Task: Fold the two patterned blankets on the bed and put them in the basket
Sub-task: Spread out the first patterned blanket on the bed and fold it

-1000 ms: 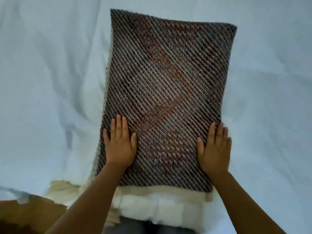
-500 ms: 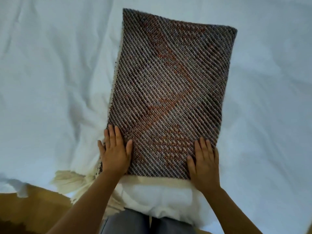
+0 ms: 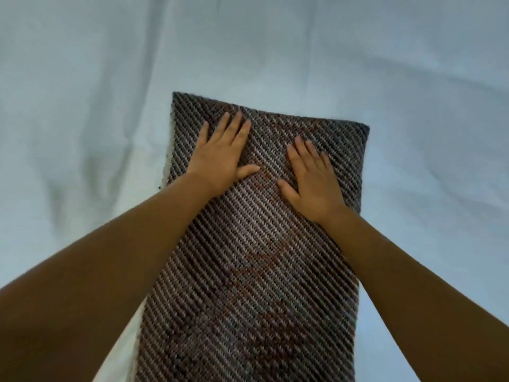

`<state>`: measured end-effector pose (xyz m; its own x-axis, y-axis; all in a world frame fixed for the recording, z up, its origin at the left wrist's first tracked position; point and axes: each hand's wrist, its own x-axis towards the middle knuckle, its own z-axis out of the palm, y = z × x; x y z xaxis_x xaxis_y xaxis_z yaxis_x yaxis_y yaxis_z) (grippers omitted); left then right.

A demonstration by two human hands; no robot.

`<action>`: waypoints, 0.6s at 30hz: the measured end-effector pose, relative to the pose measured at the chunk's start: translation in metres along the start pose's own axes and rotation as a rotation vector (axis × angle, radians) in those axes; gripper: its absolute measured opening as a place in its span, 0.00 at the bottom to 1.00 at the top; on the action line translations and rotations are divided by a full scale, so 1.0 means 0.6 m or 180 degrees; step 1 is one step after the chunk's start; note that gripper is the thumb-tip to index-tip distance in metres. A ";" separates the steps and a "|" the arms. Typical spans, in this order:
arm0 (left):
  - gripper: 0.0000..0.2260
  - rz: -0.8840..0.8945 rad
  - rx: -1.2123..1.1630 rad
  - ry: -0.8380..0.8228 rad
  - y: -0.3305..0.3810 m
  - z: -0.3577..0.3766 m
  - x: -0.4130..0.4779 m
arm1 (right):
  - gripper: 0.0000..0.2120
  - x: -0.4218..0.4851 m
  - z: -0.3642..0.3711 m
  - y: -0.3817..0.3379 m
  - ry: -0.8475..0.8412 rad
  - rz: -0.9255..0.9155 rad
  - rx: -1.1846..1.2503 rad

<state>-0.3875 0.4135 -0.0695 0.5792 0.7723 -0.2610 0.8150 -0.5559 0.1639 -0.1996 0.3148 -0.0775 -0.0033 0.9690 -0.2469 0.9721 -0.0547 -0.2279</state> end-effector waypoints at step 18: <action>0.16 -0.0042 -0.0206 -0.0552 -0.083 -0.118 0.063 | 0.18 0.111 -0.125 0.061 -0.0752 0.0278 -0.0235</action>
<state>-0.4045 0.4922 -0.0201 0.5612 0.7117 -0.4226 0.8252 -0.5208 0.2188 -0.1468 0.3953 -0.0319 0.0352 0.8778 -0.4778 0.9856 -0.1097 -0.1289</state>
